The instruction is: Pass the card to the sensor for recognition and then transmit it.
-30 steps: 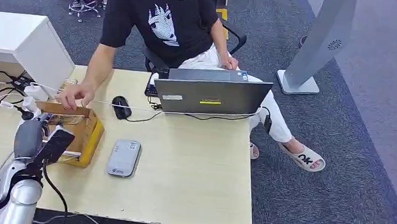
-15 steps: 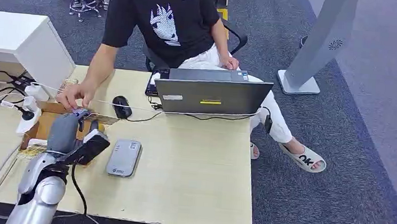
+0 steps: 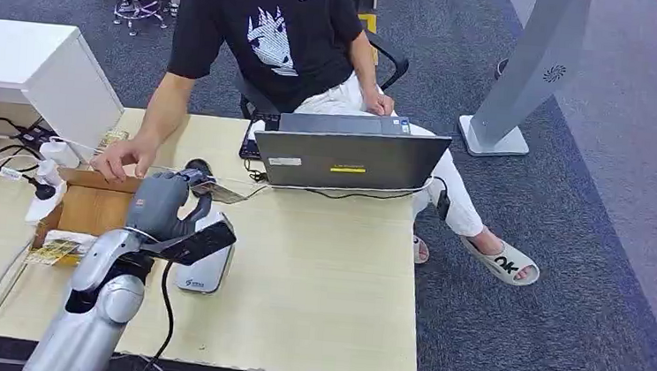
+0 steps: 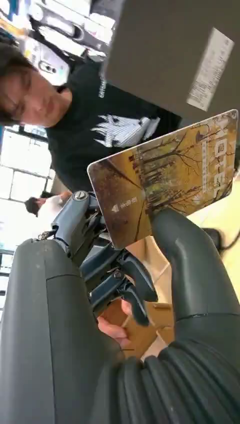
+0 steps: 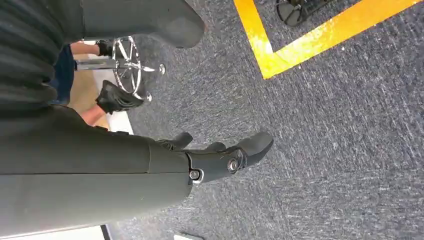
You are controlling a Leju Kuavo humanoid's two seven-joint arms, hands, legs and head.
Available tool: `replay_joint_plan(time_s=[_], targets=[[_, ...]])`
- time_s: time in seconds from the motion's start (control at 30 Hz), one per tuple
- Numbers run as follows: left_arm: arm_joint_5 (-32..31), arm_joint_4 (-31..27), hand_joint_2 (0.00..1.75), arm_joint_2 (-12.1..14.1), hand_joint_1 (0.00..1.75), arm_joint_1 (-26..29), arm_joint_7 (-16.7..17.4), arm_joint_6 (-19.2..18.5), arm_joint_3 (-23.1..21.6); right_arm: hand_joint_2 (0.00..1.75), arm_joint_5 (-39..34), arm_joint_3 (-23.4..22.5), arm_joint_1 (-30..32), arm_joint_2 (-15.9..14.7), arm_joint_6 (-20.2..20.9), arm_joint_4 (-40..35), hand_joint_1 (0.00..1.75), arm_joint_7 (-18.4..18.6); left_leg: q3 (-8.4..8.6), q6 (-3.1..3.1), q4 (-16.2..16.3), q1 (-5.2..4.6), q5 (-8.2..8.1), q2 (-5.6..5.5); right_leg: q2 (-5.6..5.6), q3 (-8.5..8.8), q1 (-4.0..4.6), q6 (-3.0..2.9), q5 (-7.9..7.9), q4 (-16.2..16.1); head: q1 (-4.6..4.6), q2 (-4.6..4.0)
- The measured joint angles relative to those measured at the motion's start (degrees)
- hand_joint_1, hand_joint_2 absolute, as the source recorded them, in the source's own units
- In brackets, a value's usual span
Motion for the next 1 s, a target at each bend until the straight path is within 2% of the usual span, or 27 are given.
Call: replay_joint_plan(time_s=[0.13, 0.4, 0.63, 1.0], targets=[[-1.07, 2.51, 1.75, 1.36, 1.75, -0.14, 2.08, -1.20, -1.09, 1.75, 0.04, -0.11, 0.03, 0.04, 0.26, 0.02, 0.00, 0.55, 0.00, 0.00, 0.00, 0.00, 0.00, 0.02, 0.04, -0.02, 0.00, 0.00, 0.00, 0.00, 0.00, 0.00], [-4.16, 7.21, 1.75, 2.99, 1.75, -0.15, 6.01, -1.05, -1.70, 1.75, 0.52, -0.59, 0.04, 0.09, 0.17, 0.02, 0.00, 1.05, 0.00, 0.00, -0.01, 0.00, 0.00, 0.02, 0.04, -0.01, 0.00, 0.00, 0.00, 0.00, 0.00, 0.00], [-10.49, 9.14, 1.75, 4.35, 1.75, -0.19, 12.59, -1.24, -2.64, 1.75, 0.50, -1.53, 0.07, 0.39, -0.46, 0.02, 0.00, 1.70, -0.01, 0.00, -0.01, 0.00, 0.00, 0.01, 0.04, -0.02, 0.00, 0.00, 0.00, 0.00, -0.02, 0.00], [-10.88, 11.47, 1.75, 4.68, 1.75, -0.06, 12.96, -2.95, -2.73, 1.75, 1.05, -2.01, 0.11, 0.74, -0.53, 0.02, 0.00, 1.84, -0.01, 0.00, -0.01, 0.00, 0.00, 0.00, 0.02, -0.01, 0.00, 0.00, 0.00, 0.00, 0.00, 0.00]])
